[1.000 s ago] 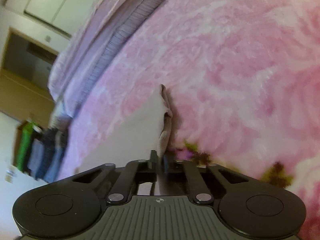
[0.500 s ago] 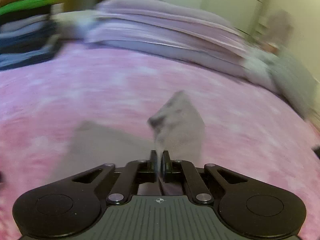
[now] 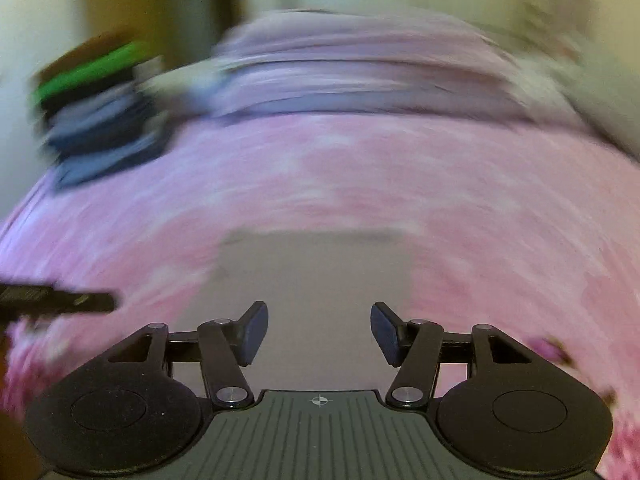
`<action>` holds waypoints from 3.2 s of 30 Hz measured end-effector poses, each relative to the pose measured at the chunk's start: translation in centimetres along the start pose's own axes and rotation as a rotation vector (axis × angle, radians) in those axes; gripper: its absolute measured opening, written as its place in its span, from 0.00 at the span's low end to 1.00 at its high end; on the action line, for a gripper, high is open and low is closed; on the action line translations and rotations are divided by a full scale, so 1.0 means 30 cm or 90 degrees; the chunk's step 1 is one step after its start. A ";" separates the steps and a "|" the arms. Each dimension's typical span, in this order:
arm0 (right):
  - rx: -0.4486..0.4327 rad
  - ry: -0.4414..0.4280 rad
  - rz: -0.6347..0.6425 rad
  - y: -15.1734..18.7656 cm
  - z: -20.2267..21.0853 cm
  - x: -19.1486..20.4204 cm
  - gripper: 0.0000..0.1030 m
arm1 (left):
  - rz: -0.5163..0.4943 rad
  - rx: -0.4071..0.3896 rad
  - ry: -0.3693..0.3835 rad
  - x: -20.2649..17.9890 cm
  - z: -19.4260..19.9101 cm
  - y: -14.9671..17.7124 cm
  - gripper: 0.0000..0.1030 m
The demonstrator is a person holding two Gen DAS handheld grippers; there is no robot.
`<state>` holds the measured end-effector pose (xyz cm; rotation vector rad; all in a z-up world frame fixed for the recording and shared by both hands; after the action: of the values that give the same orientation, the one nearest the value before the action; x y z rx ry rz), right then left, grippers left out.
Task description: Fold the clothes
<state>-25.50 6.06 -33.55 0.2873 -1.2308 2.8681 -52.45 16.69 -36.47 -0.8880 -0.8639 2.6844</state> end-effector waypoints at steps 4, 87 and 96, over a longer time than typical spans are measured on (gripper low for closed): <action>0.032 0.049 -0.125 -0.050 -0.119 -0.237 0.45 | -0.038 0.025 0.048 -0.109 -0.155 -0.073 0.15; 0.116 -0.023 0.356 0.424 0.054 0.087 0.01 | -0.055 0.024 -0.110 -0.041 0.140 0.344 0.06; 0.013 -0.102 0.160 0.177 0.101 -0.001 0.05 | -0.149 -0.053 -0.100 -0.154 0.079 0.158 0.08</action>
<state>-25.38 0.22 -35.34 0.3971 -1.3528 3.1255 -50.10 10.13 -35.43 -0.5571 -1.0485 2.5539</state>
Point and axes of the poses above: each gripper's, at about its wrist camera, not at the fingertips, and z roughly against the way its jaws point, x to its left, y to its underside, the point moved 1 cm from there along -z, roughly the way its jaws point, and after that the axes turned 4 degrees about -y, right-handed, at the moved point
